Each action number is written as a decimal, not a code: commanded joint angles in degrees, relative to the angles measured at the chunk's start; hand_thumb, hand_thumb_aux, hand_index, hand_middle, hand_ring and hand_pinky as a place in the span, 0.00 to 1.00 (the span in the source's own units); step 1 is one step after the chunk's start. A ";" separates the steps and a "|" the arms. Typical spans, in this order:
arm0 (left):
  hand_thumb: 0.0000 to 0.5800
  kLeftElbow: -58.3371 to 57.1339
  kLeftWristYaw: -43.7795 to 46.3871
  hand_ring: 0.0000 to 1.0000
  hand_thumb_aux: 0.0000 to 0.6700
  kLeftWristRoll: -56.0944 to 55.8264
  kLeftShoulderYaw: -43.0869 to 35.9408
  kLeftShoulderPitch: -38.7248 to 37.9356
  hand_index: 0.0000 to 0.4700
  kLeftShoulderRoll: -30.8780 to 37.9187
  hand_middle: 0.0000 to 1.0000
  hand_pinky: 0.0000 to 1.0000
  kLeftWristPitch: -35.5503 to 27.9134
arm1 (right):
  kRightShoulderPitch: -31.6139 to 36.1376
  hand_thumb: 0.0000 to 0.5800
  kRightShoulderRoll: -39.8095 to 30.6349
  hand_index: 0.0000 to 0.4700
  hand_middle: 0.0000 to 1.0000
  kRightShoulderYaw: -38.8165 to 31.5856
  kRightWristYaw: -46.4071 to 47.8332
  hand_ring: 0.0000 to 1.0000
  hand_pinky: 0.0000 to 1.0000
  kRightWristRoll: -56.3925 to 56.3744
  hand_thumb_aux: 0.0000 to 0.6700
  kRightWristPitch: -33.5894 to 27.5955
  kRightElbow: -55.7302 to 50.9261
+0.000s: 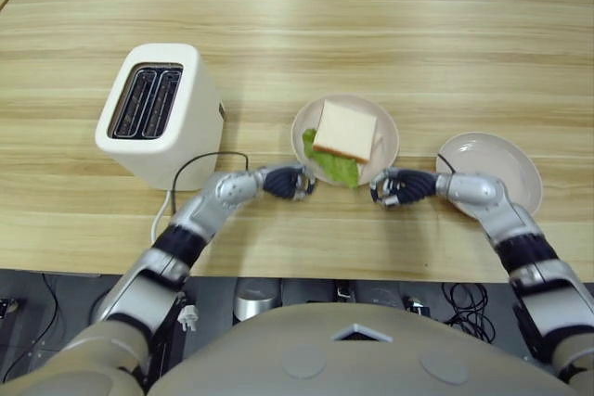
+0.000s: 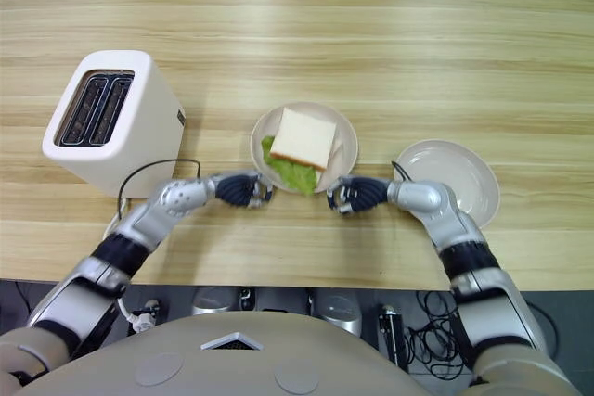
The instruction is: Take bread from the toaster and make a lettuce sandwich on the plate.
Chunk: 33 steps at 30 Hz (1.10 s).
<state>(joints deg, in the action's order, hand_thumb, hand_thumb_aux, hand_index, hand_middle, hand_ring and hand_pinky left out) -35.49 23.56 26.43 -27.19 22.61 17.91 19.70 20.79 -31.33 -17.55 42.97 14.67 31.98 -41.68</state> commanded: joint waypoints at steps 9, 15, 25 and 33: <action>1.00 -33.26 -12.06 1.00 1.00 1.47 0.05 15.88 0.98 -13.00 1.00 1.00 0.02 | 16.66 1.00 10.04 0.98 1.00 -2.18 -9.03 1.00 1.00 5.81 1.00 -0.90 -31.05; 1.00 -34.81 -15.90 1.00 1.00 -0.03 2.23 16.41 0.98 -12.80 1.00 1.00 3.07 | 17.66 1.00 11.06 0.98 1.00 2.73 -12.74 1.00 1.00 1.60 1.00 3.26 -32.30; 0.00 -2.80 -14.65 0.00 0.00 -13.76 12.09 -3.21 0.00 -9.22 0.00 0.00 13.16 | -1.74 0.00 8.51 0.00 0.00 10.36 2.27 0.00 0.00 -22.00 0.00 13.51 5.83; 0.00 13.27 -15.90 0.00 0.00 -20.72 15.88 -10.55 0.00 -14.26 0.00 0.00 10.43 | -8.05 0.00 25.76 0.00 0.00 16.05 -10.91 0.00 0.00 -33.63 0.00 5.93 17.32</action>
<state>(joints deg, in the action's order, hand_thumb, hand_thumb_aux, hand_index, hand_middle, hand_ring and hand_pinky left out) -24.41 7.84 8.94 -12.78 12.58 4.96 31.35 11.66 -8.75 -4.92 37.94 -15.48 39.64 -24.75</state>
